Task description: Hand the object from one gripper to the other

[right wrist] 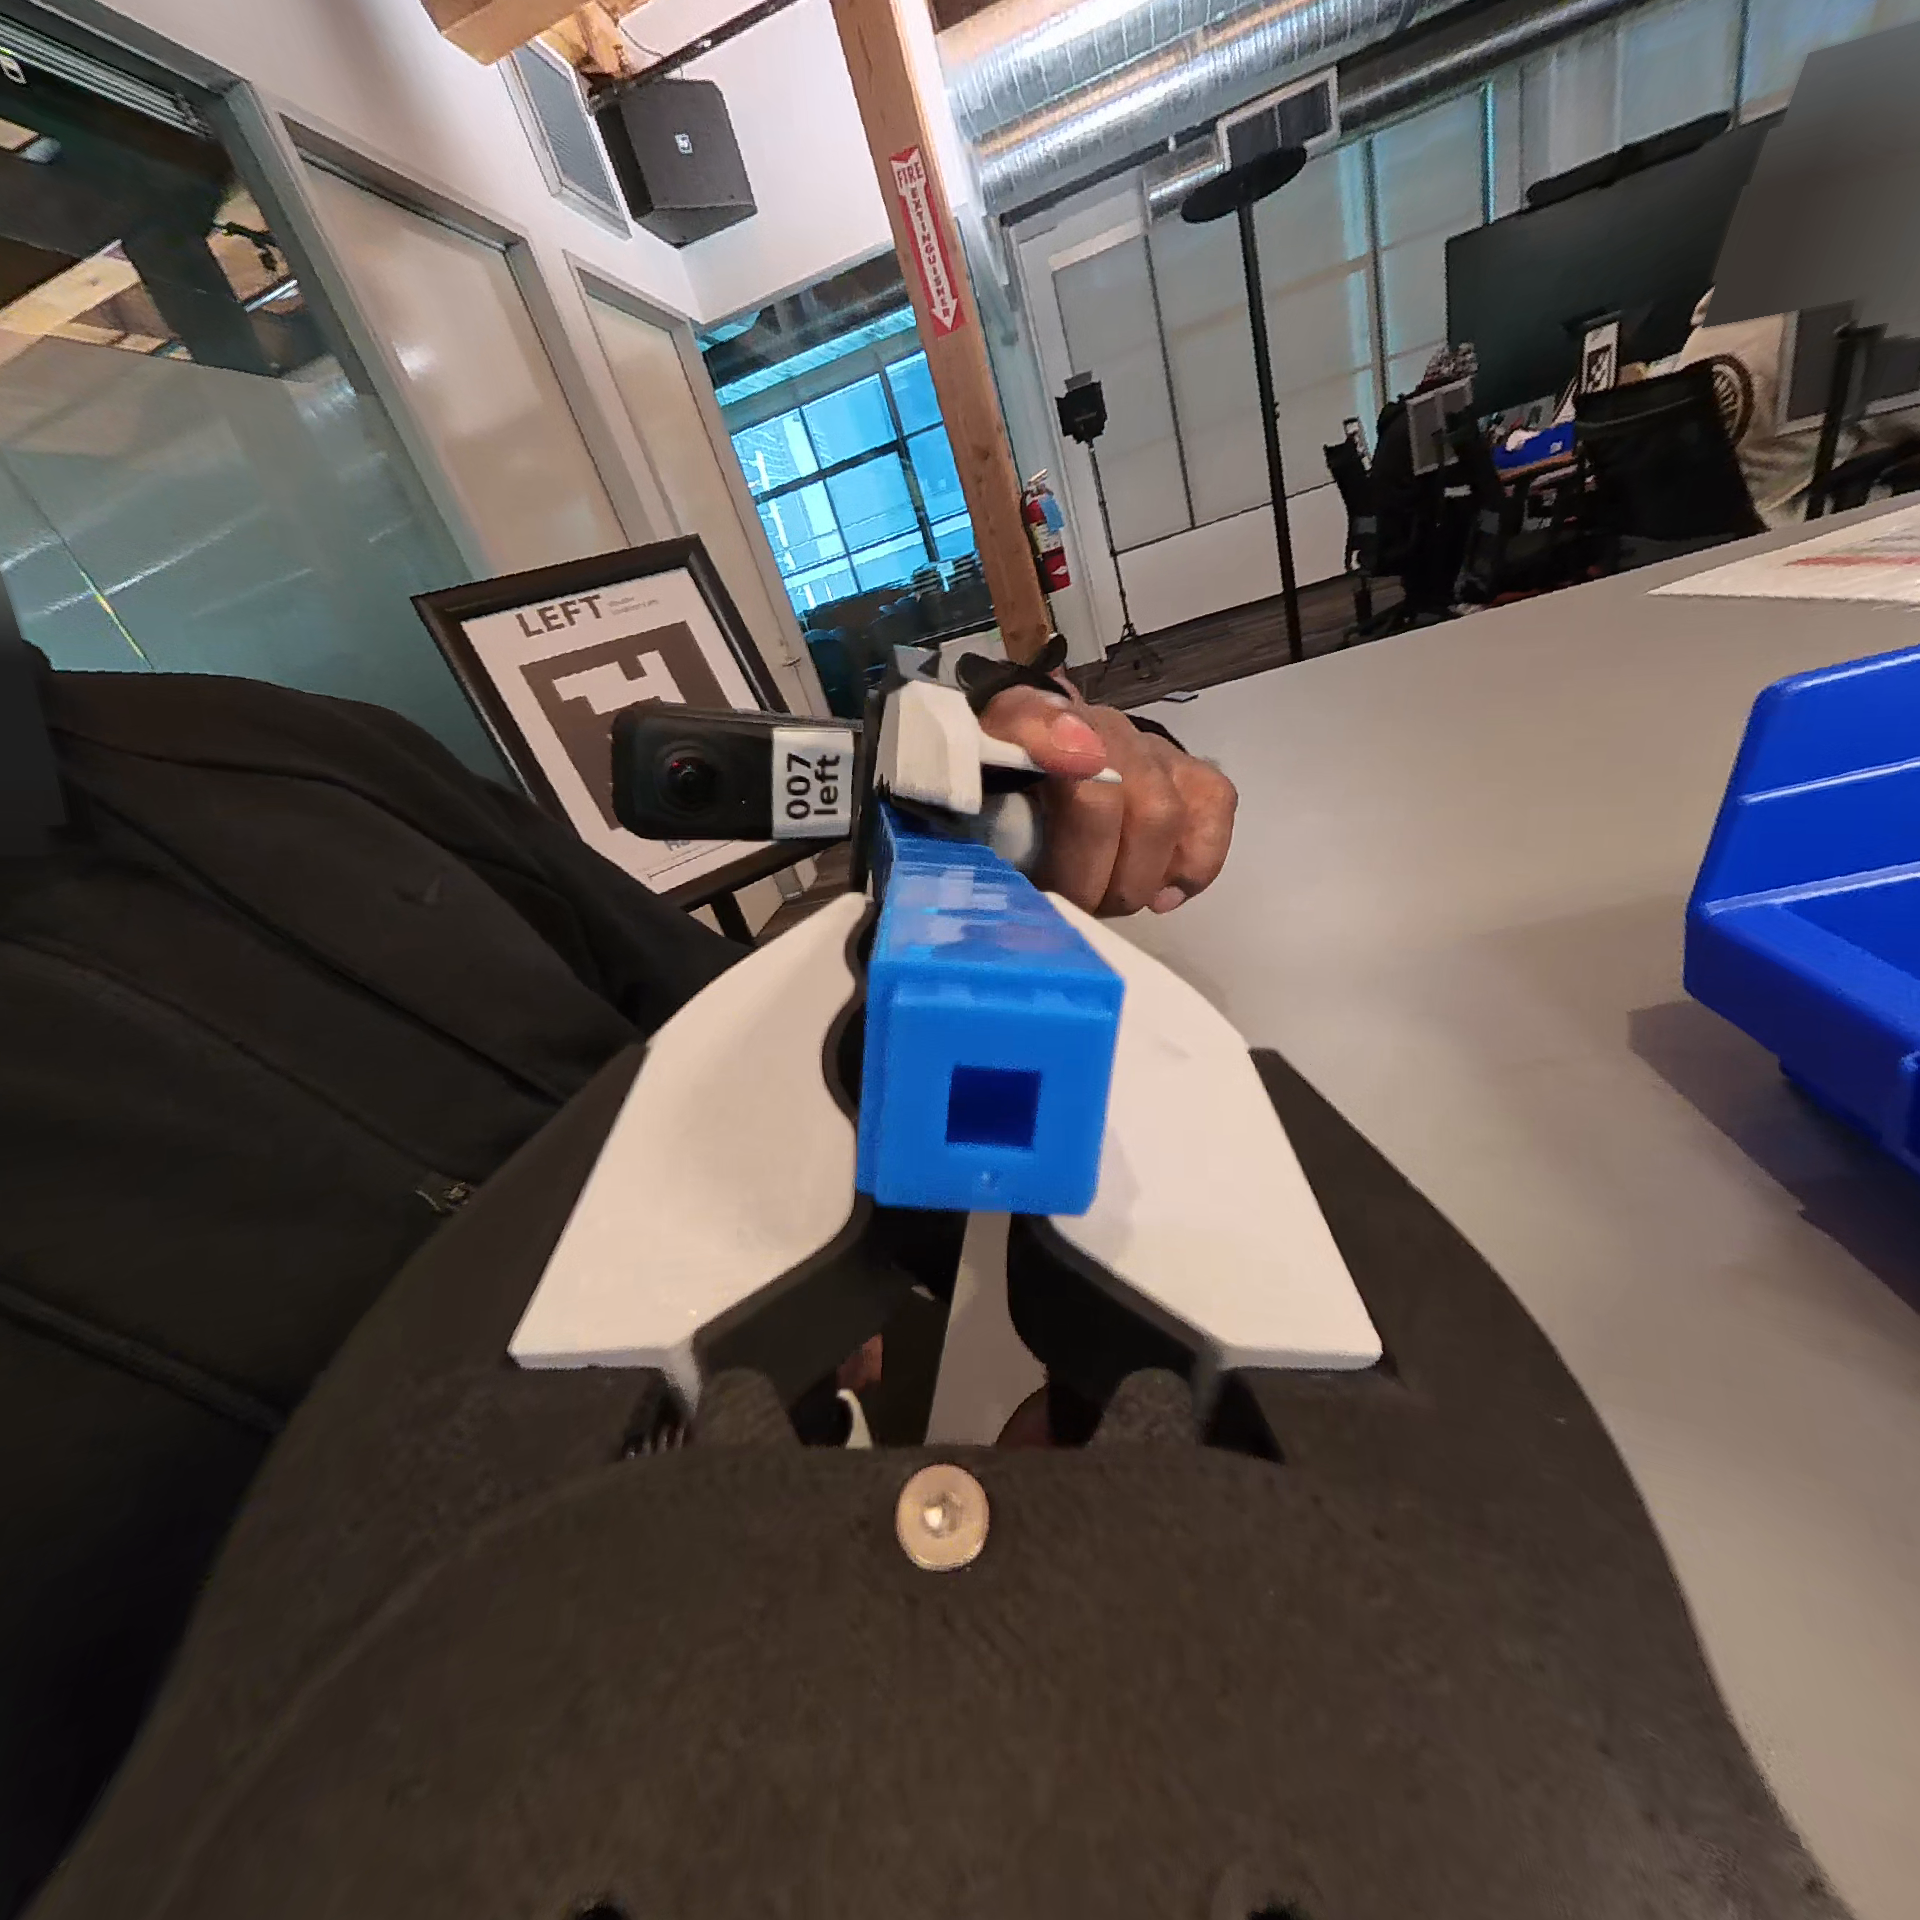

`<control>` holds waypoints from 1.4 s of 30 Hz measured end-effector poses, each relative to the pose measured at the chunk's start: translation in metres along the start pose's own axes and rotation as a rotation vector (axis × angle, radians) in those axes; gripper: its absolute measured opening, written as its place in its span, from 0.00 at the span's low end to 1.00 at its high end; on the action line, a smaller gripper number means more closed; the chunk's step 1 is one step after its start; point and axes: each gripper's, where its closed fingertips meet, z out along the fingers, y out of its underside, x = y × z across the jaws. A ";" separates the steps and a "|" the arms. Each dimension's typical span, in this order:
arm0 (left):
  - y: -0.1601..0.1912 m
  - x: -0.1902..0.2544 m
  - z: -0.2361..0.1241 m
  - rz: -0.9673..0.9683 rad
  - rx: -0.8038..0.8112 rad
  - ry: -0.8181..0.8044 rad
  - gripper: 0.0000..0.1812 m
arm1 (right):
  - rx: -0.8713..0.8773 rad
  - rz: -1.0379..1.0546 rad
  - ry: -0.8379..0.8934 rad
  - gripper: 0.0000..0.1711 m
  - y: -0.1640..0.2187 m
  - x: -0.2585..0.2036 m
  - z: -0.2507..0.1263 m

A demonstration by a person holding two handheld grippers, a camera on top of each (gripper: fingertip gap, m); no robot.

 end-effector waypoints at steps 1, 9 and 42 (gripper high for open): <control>0.000 0.001 0.000 -0.002 0.000 0.010 0.23 | -0.007 0.016 -0.004 0.14 0.001 0.001 0.000; -0.004 0.006 -0.002 -0.035 0.025 0.045 0.23 | -0.038 0.124 -0.037 0.13 0.008 0.003 0.001; -0.003 0.003 -0.001 -0.097 0.039 0.037 0.23 | 0.009 0.135 -0.074 0.14 -0.002 0.000 -0.013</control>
